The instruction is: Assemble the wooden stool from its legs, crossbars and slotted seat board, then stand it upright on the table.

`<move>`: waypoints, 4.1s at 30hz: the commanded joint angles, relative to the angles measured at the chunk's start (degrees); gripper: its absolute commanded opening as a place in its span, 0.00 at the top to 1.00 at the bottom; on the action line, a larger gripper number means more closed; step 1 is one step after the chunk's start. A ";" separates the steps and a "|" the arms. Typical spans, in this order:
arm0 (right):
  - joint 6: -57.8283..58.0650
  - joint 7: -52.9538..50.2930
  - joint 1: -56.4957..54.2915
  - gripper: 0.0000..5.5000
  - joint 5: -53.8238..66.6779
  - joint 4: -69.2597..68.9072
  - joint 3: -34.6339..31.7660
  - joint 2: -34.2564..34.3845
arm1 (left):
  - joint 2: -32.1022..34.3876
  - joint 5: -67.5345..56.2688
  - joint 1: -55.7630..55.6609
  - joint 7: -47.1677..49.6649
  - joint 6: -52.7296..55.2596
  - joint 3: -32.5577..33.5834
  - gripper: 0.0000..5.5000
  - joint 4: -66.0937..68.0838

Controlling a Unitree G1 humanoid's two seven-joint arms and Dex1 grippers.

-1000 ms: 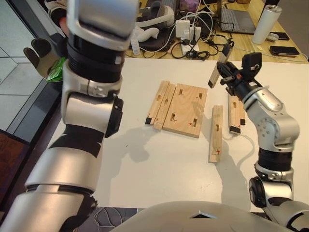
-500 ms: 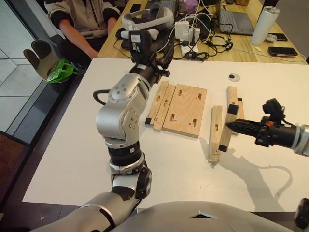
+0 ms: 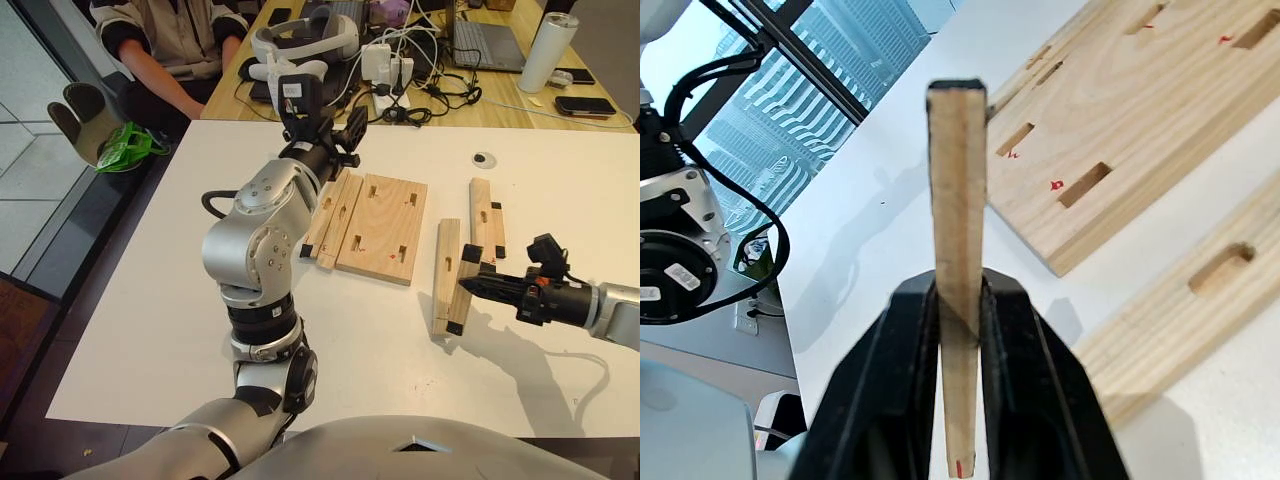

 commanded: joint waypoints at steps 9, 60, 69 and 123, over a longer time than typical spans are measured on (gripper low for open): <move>-10.08 10.86 4.02 0.93 -6.65 -2.43 9.77 -10.80 | 0.73 -1.28 -0.47 2.05 -1.38 -0.49 0.55 1.28; -36.93 -0.77 -30.74 0.93 -26.35 22.82 24.74 21.23 | 1.75 -5.44 -0.20 2.17 -0.26 -3.64 0.55 4.70; -41.81 -3.64 -32.96 0.93 -32.04 28.82 25.08 24.94 | -1.59 -8.44 -0.84 2.79 1.37 -3.64 0.55 4.35; -40.54 -22.92 -34.87 0.93 -49.17 31.55 23.18 29.53 | 1.03 -20.13 -4.33 13.87 -6.00 7.30 0.55 9.07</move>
